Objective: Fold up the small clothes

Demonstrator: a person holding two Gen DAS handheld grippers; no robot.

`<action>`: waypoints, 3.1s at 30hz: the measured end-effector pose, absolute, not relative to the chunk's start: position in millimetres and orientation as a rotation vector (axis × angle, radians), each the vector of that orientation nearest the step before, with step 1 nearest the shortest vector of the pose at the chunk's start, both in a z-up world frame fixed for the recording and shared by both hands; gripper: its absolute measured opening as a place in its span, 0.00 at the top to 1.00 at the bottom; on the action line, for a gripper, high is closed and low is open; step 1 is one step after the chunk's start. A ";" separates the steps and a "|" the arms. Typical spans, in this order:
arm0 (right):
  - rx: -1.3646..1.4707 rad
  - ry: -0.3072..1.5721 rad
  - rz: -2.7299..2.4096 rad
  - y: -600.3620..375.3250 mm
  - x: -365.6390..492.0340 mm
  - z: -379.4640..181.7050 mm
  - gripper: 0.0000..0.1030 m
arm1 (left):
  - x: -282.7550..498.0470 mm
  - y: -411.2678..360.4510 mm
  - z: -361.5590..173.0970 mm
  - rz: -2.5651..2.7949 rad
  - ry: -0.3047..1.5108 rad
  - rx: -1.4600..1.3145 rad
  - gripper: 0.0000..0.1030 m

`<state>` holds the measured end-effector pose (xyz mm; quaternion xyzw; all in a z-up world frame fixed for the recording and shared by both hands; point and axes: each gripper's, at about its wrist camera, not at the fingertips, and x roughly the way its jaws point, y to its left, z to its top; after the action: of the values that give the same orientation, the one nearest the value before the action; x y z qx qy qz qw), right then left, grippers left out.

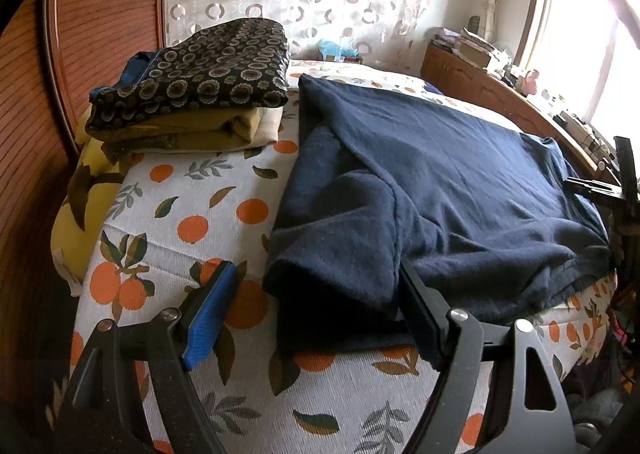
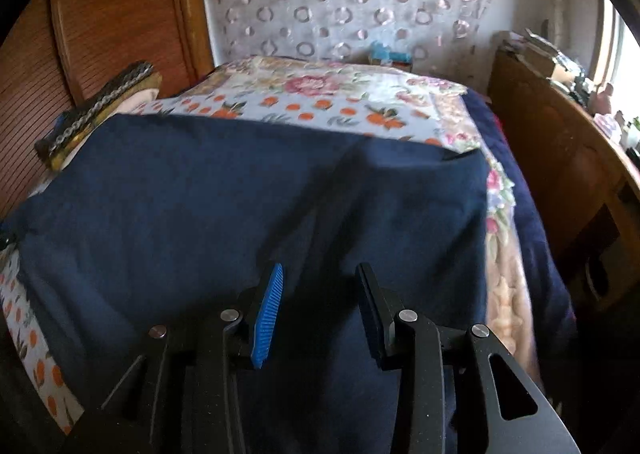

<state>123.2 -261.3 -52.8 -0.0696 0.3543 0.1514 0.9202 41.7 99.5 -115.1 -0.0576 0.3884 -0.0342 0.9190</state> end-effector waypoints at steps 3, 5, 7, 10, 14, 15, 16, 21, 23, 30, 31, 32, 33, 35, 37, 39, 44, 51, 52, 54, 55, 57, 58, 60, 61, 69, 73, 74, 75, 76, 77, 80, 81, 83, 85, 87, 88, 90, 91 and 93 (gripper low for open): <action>-0.174 0.739 0.318 -257.6 119.4 -56.4 0.62 | 39.3 97.6 -116.5 -0.067 0.798 -0.118 0.23; -0.203 0.735 0.310 -258.6 118.1 -58.0 0.62 | 37.4 96.3 -116.7 -0.064 0.798 -0.110 0.23; -0.234 0.724 0.301 -254.0 118.4 -58.7 0.62 | 36.2 94.8 -116.6 -0.065 0.801 -0.108 0.23; -0.252 0.720 0.292 -251.6 113.8 -58.2 0.61 | 33.2 93.0 -116.7 -0.069 0.802 -0.109 0.23; -0.226 0.727 0.317 -246.5 121.2 -61.4 0.54 | 25.9 88.2 -117.9 -0.067 0.792 -0.100 0.23; -0.228 0.728 0.323 -245.8 122.1 -62.0 0.52 | 24.3 87.0 -118.2 -0.067 0.790 -0.100 0.23; -0.234 0.727 0.322 -244.8 123.0 -61.8 0.52 | 22.8 85.9 -118.3 -0.069 0.788 -0.103 0.23; -0.235 0.726 0.317 -244.4 127.0 -63.3 0.51 | 22.7 82.4 -117.5 -0.078 0.781 -0.122 0.32; -0.235 0.726 0.316 -243.6 128.9 -64.0 0.51 | 25.2 81.1 -117.4 -0.069 0.777 -0.120 0.33; -0.238 0.724 0.312 -242.0 126.0 -64.0 0.49 | 33.4 78.8 -117.4 -0.059 0.778 -0.096 0.60; -0.238 0.724 0.312 -242.0 125.9 -64.0 0.49 | 33.8 78.6 -117.4 -0.069 0.780 -0.099 0.65; -0.238 0.724 0.313 -242.2 126.0 -64.1 0.49 | 34.4 76.9 -116.9 -0.087 0.786 -0.099 0.69; -0.238 0.724 0.313 -242.1 125.9 -64.3 0.49 | 34.6 75.8 -116.7 -0.102 0.790 -0.099 0.78; -0.238 0.723 0.314 -242.4 125.9 -64.3 0.49 | 34.6 72.8 -114.0 -0.123 0.787 -0.101 0.85; -0.240 0.722 0.313 -242.5 125.7 -64.3 0.49 | 33.2 71.3 -105.6 -0.135 0.756 -0.108 0.88; -0.240 0.722 0.312 -242.1 125.6 -64.5 0.49 | 32.4 70.7 -94.5 -0.149 0.719 -0.125 0.88; -0.240 0.722 0.313 -242.6 125.8 -64.8 0.48 | 31.4 59.5 -63.2 -0.210 0.638 -0.136 0.88; -0.238 0.722 0.316 -242.6 126.1 -65.3 0.48 | 38.5 31.1 -36.3 -0.285 0.566 -0.093 0.89; -0.236 0.723 0.317 -243.3 126.3 -65.1 0.48 | 41.0 26.9 -33.1 -0.293 0.560 -0.090 0.89; -0.229 0.729 0.316 -243.9 126.1 -64.5 0.48 | 49.4 18.0 -23.9 -0.314 0.542 -0.080 0.89; -0.239 0.738 0.302 -244.5 125.6 -63.0 0.48 | 52.0 13.5 -19.8 -0.324 0.534 -0.075 0.89; -0.254 0.728 0.255 -246.2 119.9 -56.9 0.48 | 59.1 1.5 -10.5 -0.350 0.517 -0.068 0.89; -0.246 0.714 0.255 -248.7 115.1 -52.6 0.48 | 62.8 -4.4 -6.7 -0.365 0.512 -0.068 0.89; -0.218 0.681 0.262 -255.6 102.9 -44.1 0.48 | 70.4 -18.4 0.5 -0.405 0.510 -0.068 0.89; -0.206 0.667 0.259 -259.8 96.5 -40.2 0.48 | 73.4 -24.8 2.8 -0.423 0.516 -0.063 0.89; -0.152 0.598 0.227 -287.4 51.4 -23.4 0.48 | 86.1 -94.0 25.1 -0.570 0.508 0.007 0.89; -0.144 0.564 0.219 -290.5 35.7 -16.1 0.48 | 91.2 -123.5 39.9 -0.628 0.503 0.029 0.89; -0.142 0.557 0.218 -290.8 32.8 -15.5 0.48 | 90.9 -131.5 44.5 -0.644 0.499 0.039 0.89; -0.138 0.548 0.218 -290.4 30.0 -13.1 0.48 | 89.3 -138.6 48.7 -0.663 0.502 0.045 0.89; -0.133 0.544 0.222 -292.1 29.3 -12.1 0.48 | 86.3 -146.2 52.3 -0.694 0.514 0.046 0.89; -0.128 0.541 0.225 -292.0 28.4 -11.9 0.48 | 84.8 -151.6 52.7 -0.709 0.523 0.052 0.89; -0.133 0.521 0.227 -286.5 25.3 -9.2 0.48 | 78.7 -164.7 51.3 -0.699 0.542 0.100 0.76; -0.136 0.514 0.231 -286.0 25.5 -8.8 0.48 | 76.1 -163.4 49.9 -0.703 0.540 0.101 0.63; -0.138 0.502 0.243 -285.3 23.7 -9.3 0.48 | 75.0 -159.9 47.8 -0.698 0.537 0.103 0.55; -0.141 0.497 0.256 -279.3 22.5 -11.6 0.48 | 75.1 -157.5 44.1 -0.675 0.541 0.118 0.49; -0.143 0.501 0.269 -276.2 25.2 -16.2 0.48 | 75.5 -150.7 39.7 -0.642 0.541 0.123 0.43; -0.144 0.505 0.277 -272.6 26.2 -19.5 0.48 | 75.6 -143.2 36.9 -0.631 0.546 0.115 0.39; -0.148 0.515 0.295 -267.9 32.0 -24.1 0.48 | 80.0 -131.5 31.8 -0.610 0.554 0.101 0.31; -0.149 0.522 0.306 -264.6 34.4 -27.9 0.48 | 79.6 -122.9 28.0 -0.586 0.552 0.098 0.30; -0.151 0.540 0.321 -260.5 45.7 -33.1 0.48 | 79.5 -109.7 20.1 -0.541 0.556 0.094 0.30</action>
<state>45.7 -260.5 -33.1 -0.0742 0.2653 0.1578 0.9483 79.5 -109.7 20.1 0.0459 0.2709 -0.2636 0.9246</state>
